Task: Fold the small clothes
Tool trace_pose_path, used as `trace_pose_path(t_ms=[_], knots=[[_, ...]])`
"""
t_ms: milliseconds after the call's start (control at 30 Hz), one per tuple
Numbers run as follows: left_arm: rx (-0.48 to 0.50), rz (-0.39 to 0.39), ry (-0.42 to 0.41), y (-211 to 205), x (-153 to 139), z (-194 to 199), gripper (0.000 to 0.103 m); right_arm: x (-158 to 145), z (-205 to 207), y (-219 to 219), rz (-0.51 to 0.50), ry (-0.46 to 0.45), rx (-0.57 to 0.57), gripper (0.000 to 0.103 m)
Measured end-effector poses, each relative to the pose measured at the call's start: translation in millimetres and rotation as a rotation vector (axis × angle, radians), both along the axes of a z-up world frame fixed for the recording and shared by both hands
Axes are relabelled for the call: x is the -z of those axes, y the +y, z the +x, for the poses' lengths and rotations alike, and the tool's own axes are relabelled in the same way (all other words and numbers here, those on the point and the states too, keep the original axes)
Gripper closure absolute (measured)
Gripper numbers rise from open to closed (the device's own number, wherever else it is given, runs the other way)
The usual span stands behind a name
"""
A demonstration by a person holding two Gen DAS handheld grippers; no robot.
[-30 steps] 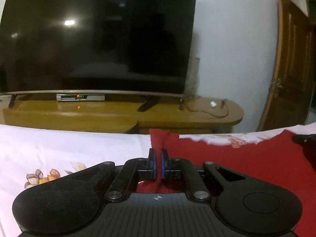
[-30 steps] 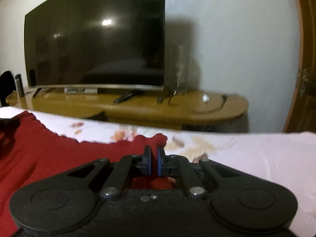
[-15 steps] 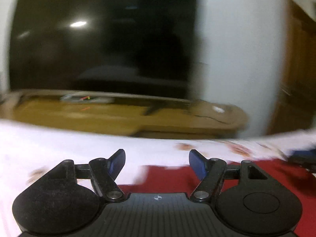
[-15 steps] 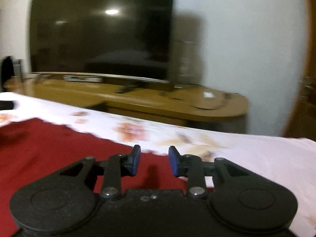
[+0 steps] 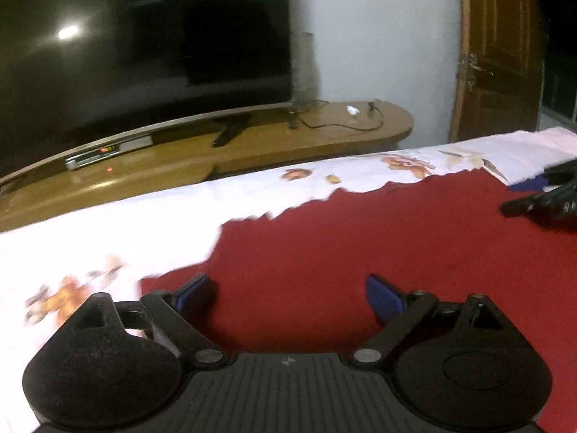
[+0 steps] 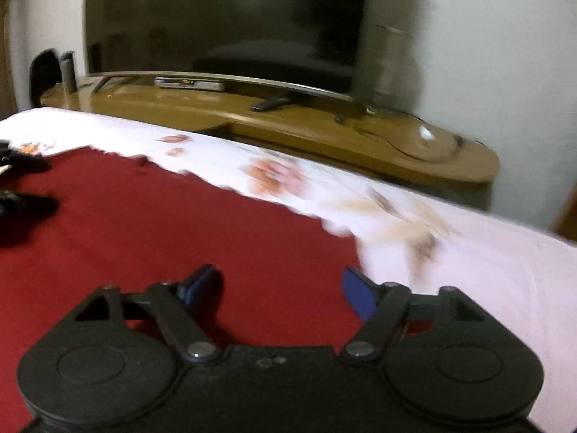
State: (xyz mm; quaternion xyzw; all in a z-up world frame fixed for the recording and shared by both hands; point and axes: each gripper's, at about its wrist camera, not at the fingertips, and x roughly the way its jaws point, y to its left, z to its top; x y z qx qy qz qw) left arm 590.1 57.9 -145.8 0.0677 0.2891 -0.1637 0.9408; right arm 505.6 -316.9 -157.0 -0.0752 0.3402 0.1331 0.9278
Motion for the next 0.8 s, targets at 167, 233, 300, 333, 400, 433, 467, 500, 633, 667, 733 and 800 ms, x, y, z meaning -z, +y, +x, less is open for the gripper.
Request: trace_pose_path(t_ms=[167,233,300,333,400,433,467,500,633,667,733,800], knots=[[-0.046,0.024,0.017,4,6,3,0.011,1,-4,-23,0.019,0.011,-0.009,0.055],[-0.046,0.023,0.018,3,6,6,0.011,4,-4,-17,0.01,-0.002,0.007,0.052],[-0.047,0.012,0.025,4,7,9,0.011,4,-12,-18,0.032,-0.013,0.022,0.051],[-0.047,0.014,0.026,4,7,9,0.011,3,-15,-21,0.041,-0.015,0.023,0.051],[-0.052,0.031,0.024,1,5,8,0.011,-1,-12,-23,0.058,-0.008,0.029,0.052],[-0.058,0.048,0.022,-1,1,5,0.011,-5,-14,-24,0.072,-0.018,0.042,0.052],[-0.065,0.073,0.016,-3,-4,0,0.011,-13,-21,-25,0.091,-0.053,0.056,0.052],[-0.065,0.091,0.009,-6,-10,-4,0.011,-20,-29,-25,0.104,-0.082,0.06,0.052],[0.036,0.031,-0.022,-24,-41,-35,0.011,-42,-54,-13,0.186,-0.085,-0.045,0.05],[0.068,0.029,-0.011,-33,-44,-39,0.011,-45,-60,-1,0.187,-0.084,-0.093,0.05],[0.11,0.053,0.001,-50,-42,-44,0.011,-45,-67,23,0.182,-0.071,-0.176,0.05],[0.123,0.056,0.028,-60,-33,-44,0.011,-40,-66,48,0.151,-0.049,-0.209,0.05]])
